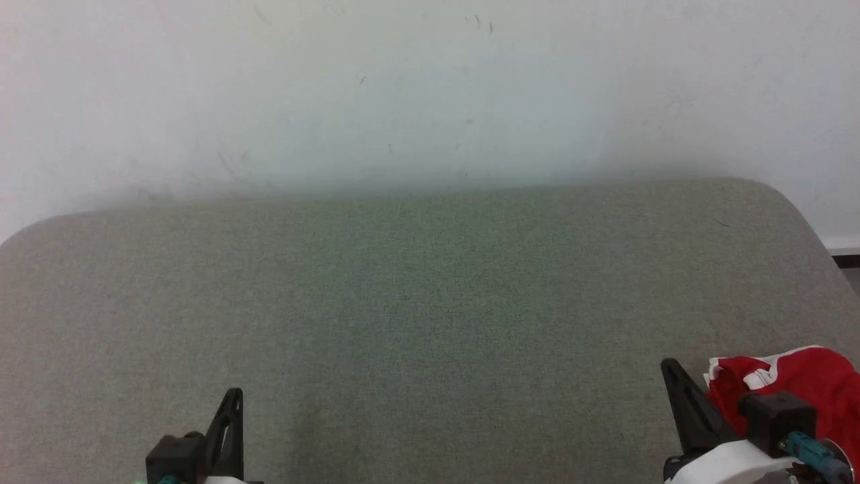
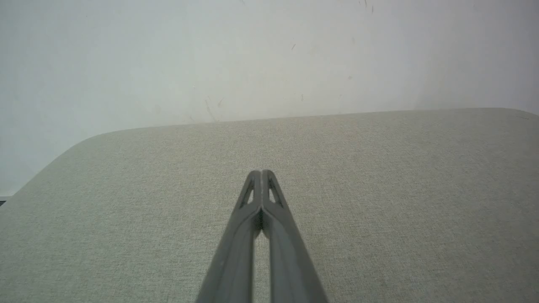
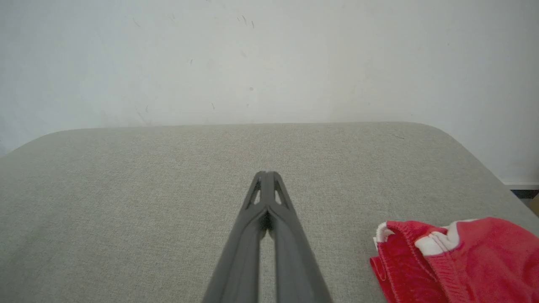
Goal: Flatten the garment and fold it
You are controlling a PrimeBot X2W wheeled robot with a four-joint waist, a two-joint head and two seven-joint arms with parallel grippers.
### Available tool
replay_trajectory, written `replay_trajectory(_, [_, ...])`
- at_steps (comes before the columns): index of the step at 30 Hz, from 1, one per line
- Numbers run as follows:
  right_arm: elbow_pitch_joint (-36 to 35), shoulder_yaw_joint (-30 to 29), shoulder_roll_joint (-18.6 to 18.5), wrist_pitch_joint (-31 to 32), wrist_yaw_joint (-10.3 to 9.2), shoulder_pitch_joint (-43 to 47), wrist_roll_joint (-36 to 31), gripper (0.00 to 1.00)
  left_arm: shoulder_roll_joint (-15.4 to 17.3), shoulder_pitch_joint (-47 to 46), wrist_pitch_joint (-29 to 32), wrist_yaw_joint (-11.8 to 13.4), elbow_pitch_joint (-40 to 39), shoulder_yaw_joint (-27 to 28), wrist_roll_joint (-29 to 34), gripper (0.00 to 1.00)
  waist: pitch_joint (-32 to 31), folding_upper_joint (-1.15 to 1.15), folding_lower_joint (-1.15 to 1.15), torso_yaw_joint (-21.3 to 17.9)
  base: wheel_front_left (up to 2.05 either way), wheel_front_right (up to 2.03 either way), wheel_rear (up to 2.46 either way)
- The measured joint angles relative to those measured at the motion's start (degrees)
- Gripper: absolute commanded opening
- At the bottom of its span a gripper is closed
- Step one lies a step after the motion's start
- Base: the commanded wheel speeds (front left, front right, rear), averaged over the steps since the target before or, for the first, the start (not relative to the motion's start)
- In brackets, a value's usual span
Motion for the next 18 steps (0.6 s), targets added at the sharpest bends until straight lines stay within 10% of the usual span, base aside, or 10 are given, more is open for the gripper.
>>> replay_trajectory(18, [0.36,-0.1,0.0,0.0,0.0,-1.81,-1.54,0.0,-1.0,-1.29,1.74,-0.09,-0.87,0.18,0.71,0.0,0.66,0.0,0.0,0.14,0.0,0.0,0.0])
